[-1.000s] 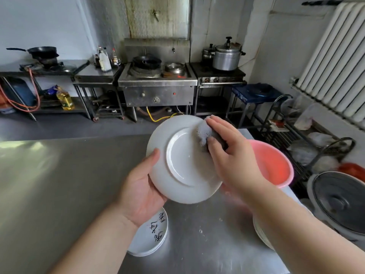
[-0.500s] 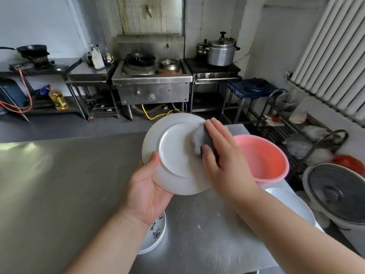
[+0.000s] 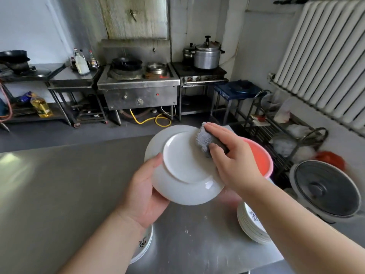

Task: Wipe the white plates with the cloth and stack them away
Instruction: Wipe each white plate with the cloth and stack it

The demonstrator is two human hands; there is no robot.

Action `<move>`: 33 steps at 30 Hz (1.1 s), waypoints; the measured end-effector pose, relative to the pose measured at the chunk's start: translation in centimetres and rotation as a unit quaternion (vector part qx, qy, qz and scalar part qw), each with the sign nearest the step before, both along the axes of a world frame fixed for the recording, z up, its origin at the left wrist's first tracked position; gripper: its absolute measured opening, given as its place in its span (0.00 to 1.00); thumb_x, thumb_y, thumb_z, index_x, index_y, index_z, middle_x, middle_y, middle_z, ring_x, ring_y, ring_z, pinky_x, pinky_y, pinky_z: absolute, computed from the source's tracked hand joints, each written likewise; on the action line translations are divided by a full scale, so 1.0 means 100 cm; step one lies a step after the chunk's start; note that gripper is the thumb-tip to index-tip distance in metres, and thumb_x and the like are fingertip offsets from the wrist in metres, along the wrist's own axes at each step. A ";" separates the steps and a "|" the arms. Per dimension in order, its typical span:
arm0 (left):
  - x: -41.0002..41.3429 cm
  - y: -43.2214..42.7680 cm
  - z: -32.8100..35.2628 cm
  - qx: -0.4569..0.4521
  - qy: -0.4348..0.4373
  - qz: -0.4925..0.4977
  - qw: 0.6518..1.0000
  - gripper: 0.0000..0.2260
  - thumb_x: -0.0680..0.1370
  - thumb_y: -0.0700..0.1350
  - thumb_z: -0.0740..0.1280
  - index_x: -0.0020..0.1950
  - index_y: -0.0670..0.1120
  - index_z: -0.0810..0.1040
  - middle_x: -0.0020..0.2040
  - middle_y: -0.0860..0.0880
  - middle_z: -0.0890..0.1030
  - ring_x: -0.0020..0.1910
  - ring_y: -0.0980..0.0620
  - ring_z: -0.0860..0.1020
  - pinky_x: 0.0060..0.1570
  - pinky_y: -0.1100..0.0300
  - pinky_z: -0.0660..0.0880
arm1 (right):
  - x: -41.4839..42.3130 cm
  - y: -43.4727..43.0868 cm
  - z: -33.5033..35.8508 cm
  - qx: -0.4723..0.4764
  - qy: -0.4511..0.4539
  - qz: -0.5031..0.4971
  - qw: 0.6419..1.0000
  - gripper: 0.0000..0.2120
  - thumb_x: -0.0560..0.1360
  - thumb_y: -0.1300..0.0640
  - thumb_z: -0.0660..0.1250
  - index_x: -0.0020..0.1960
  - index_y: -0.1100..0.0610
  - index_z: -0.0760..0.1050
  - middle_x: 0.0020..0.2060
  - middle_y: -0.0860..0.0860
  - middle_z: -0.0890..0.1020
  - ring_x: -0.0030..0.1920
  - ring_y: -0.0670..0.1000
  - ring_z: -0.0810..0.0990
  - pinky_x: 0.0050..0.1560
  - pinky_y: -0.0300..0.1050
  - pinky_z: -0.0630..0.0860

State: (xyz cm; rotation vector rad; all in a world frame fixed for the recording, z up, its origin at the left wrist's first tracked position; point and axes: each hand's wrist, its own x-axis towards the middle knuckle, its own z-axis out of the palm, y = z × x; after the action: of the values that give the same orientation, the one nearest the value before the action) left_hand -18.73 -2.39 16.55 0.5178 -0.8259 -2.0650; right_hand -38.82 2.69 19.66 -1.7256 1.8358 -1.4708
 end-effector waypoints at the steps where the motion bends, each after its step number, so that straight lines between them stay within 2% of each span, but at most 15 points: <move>1: -0.003 0.000 0.001 -0.002 -0.021 -0.003 1.000 0.21 0.82 0.50 0.63 0.71 0.43 0.80 0.70 0.39 0.80 0.70 0.41 0.79 0.64 0.47 0.79 | -0.005 0.002 -0.001 0.017 0.010 0.009 1.000 0.24 0.77 0.59 0.62 0.73 0.52 0.78 0.72 0.42 0.77 0.71 0.31 0.69 0.72 0.28 0.63; 5: -0.024 0.005 -0.005 0.020 -0.038 0.005 0.999 0.25 0.80 0.50 0.63 0.75 0.41 0.75 0.70 0.38 0.79 0.70 0.40 0.79 0.65 0.43 0.78 | 0.007 0.031 -0.035 0.023 0.028 -0.025 0.999 0.26 0.79 0.58 0.58 0.77 0.56 0.71 0.76 0.36 0.66 0.77 0.35 0.62 0.74 0.29 0.55; 8: -0.052 0.017 -0.014 0.060 -0.030 0.012 0.998 0.24 0.82 0.51 0.62 0.74 0.39 0.75 0.69 0.38 0.80 0.68 0.41 0.80 0.63 0.49 0.81 | 0.026 0.060 -0.068 0.025 0.120 -0.041 0.992 0.28 0.84 0.51 0.56 0.82 0.59 0.61 0.84 0.46 0.55 0.84 0.51 0.48 0.83 0.46 0.48; 10: -0.074 0.027 -0.017 0.092 -0.030 -0.011 0.995 0.25 0.83 0.53 0.61 0.73 0.38 0.77 0.69 0.38 0.80 0.68 0.42 0.80 0.64 0.50 0.80 | 0.018 0.067 -0.077 -0.013 0.212 -0.016 0.977 0.29 0.84 0.50 0.57 0.81 0.61 0.64 0.83 0.55 0.59 0.84 0.60 0.49 0.83 0.59 0.52; 13: -0.105 0.032 -0.014 0.090 -0.016 -0.025 0.995 0.23 0.85 0.53 0.58 0.67 0.40 0.83 0.69 0.39 0.81 0.68 0.43 0.80 0.60 0.52 0.81 | -0.023 0.063 -0.069 -0.061 0.254 0.022 0.965 0.24 0.84 0.52 0.62 0.77 0.60 0.71 0.80 0.57 0.67 0.82 0.61 0.59 0.78 0.65 0.63; 16: -0.131 0.033 -0.009 0.074 -0.006 -0.013 0.997 0.22 0.86 0.51 0.56 0.68 0.41 0.82 0.71 0.39 0.79 0.70 0.43 0.79 0.62 0.51 0.81 | -0.075 0.060 -0.060 -0.064 0.191 0.000 0.980 0.22 0.84 0.53 0.61 0.76 0.58 0.73 0.79 0.55 0.68 0.82 0.57 0.60 0.79 0.60 0.62; 19: -0.156 0.039 -0.010 0.071 -0.020 0.012 0.997 0.19 0.85 0.49 0.59 0.68 0.42 0.82 0.70 0.39 0.80 0.70 0.42 0.79 0.63 0.49 0.80 | -0.129 0.056 -0.054 -0.025 0.095 -0.013 0.995 0.23 0.86 0.52 0.56 0.80 0.56 0.68 0.81 0.50 0.65 0.83 0.49 0.58 0.82 0.46 0.55; 21: -0.172 0.046 -0.012 0.068 -0.037 0.016 0.997 0.17 0.84 0.49 0.61 0.65 0.44 0.84 0.69 0.41 0.81 0.67 0.44 0.81 0.59 0.50 0.82 | -0.165 0.054 -0.050 0.020 0.035 -0.008 0.999 0.21 0.87 0.54 0.55 0.79 0.54 0.70 0.77 0.45 0.72 0.78 0.42 0.66 0.78 0.40 0.62; 22: -0.180 0.050 -0.014 0.068 -0.047 0.014 0.996 0.17 0.83 0.49 0.62 0.63 0.46 0.86 0.67 0.42 0.82 0.65 0.45 0.82 0.55 0.52 0.83 | -0.184 0.054 -0.048 0.053 -0.016 -0.005 0.998 0.19 0.87 0.55 0.55 0.76 0.51 0.74 0.69 0.42 0.79 0.70 0.40 0.75 0.71 0.40 0.71; 23: -0.188 0.054 -0.015 0.068 -0.058 0.014 0.996 0.16 0.82 0.49 0.63 0.62 0.47 0.87 0.66 0.43 0.83 0.63 0.47 0.83 0.51 0.53 0.84 | -0.201 0.055 -0.046 0.092 -0.085 -0.006 0.992 0.17 0.87 0.53 0.56 0.71 0.49 0.78 0.55 0.40 0.86 0.56 0.39 0.83 0.56 0.41 0.80; 24: -0.195 0.057 -0.017 0.069 -0.069 0.013 0.995 0.16 0.81 0.49 0.63 0.61 0.47 0.87 0.66 0.44 0.84 0.62 0.47 0.84 0.50 0.53 0.84 | -0.217 0.057 -0.046 0.136 -0.151 -0.014 0.979 0.16 0.87 0.49 0.57 0.64 0.48 0.82 0.41 0.43 0.86 0.40 0.43 0.85 0.39 0.45 0.81; 25: -0.202 0.060 -0.019 0.070 -0.078 0.010 0.994 0.16 0.81 0.49 0.63 0.62 0.47 0.87 0.66 0.44 0.84 0.63 0.46 0.84 0.50 0.53 0.84 | -0.232 0.059 -0.048 0.171 -0.183 -0.029 0.968 0.16 0.85 0.43 0.59 0.57 0.49 0.83 0.32 0.48 0.82 0.31 0.50 0.83 0.31 0.45 0.77; 27: -0.216 0.066 -0.025 0.073 -0.092 0.003 0.993 0.17 0.82 0.49 0.62 0.64 0.47 0.86 0.67 0.43 0.83 0.63 0.46 0.83 0.52 0.52 0.84 | -0.264 0.066 -0.060 0.208 -0.141 -0.068 0.966 0.19 0.81 0.39 0.60 0.51 0.51 0.82 0.31 0.51 0.81 0.30 0.50 0.80 0.32 0.42 0.74; 30: -0.236 0.070 -0.038 0.090 -0.110 -0.011 0.990 0.17 0.83 0.49 0.61 0.65 0.47 0.85 0.67 0.43 0.82 0.65 0.45 0.82 0.55 0.50 0.83 | -0.304 0.086 -0.078 0.253 -0.141 -0.067 0.955 0.16 0.80 0.37 0.59 0.55 0.38 0.83 0.40 0.40 0.87 0.39 0.40 0.85 0.45 0.43 0.80; 33: -0.256 0.075 -0.059 0.111 -0.141 -0.023 0.984 0.18 0.85 0.49 0.59 0.68 0.47 0.83 0.70 0.42 0.81 0.68 0.43 0.80 0.63 0.46 0.78 | -0.334 0.107 -0.096 0.344 -0.223 0.025 0.912 0.28 0.71 0.24 0.61 0.58 0.40 0.84 0.49 0.49 0.89 0.52 0.52 0.88 0.58 0.57 0.83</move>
State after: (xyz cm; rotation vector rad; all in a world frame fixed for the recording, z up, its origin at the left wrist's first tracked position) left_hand -44.36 5.13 10.65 0.9386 -0.7779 -2.1693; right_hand -72.20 13.41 10.04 -0.9891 1.7337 -0.9130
